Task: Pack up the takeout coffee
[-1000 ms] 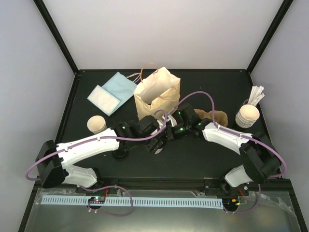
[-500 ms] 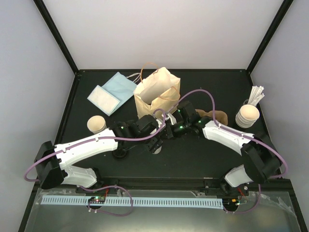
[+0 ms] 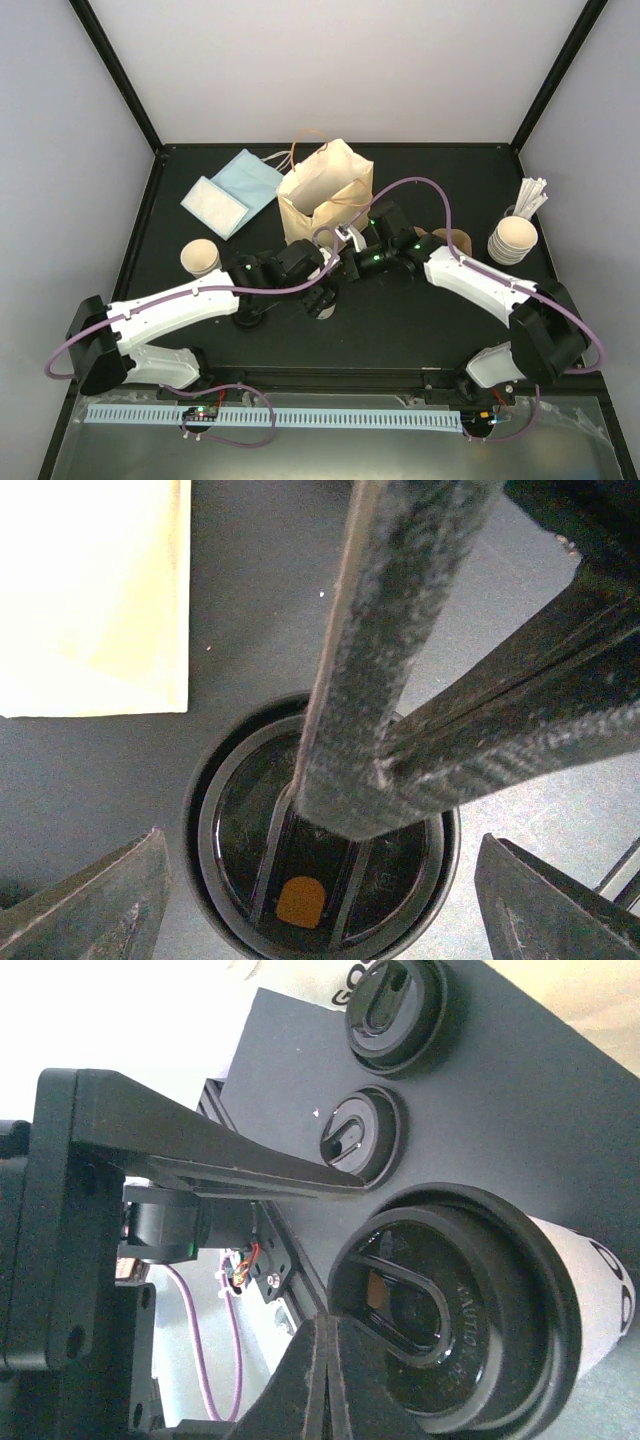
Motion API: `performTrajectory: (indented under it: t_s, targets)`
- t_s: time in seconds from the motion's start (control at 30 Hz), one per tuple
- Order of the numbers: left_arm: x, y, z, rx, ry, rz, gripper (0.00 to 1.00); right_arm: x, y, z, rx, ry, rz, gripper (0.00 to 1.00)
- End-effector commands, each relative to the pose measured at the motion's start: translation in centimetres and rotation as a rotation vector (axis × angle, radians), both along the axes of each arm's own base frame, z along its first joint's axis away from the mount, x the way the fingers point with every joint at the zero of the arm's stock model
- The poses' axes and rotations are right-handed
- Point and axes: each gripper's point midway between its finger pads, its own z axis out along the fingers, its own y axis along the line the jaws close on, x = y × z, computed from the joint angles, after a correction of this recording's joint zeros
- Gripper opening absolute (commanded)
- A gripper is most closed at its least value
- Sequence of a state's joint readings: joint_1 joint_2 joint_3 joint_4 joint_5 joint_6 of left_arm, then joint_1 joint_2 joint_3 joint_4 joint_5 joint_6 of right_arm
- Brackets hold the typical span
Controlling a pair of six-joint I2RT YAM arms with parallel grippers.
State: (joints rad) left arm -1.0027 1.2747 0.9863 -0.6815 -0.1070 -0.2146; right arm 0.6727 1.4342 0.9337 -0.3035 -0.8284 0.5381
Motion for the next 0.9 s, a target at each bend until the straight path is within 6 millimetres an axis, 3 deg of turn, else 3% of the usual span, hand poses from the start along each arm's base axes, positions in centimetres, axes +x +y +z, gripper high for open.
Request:
performTrajectory:
  t_s: [0.0, 0.27, 0.63, 0.67, 0.87]
  targets:
    - [0.3, 0.0, 1.1, -0.044, -0.025, 0.02, 0.86, 0.1, -0.7, 0.7, -0.017, -0.058, -0.025, 0.01]
    - [0.4, -0.1, 0.8, -0.04, -0.027, 0.024, 0.86, 0.2, -2.1, 0.6, -0.068, -0.115, -0.083, 0.01]
    - [0.7, -0.1, 0.2, -0.02, -0.022, 0.038, 0.83, 0.1, -2.4, -0.5, -0.087, -0.101, -0.092, 0.01]
    - [0.7, -0.2, -0.6, 0.002, -0.005, 0.036, 0.81, 0.1, -2.4, -0.5, -0.09, -0.102, -0.093, 0.01]
    - [0.5, -0.5, -1.2, 0.008, 0.018, 0.023, 0.81, 0.2, -2.4, -0.7, -0.098, -0.1, -0.094, 0.01]
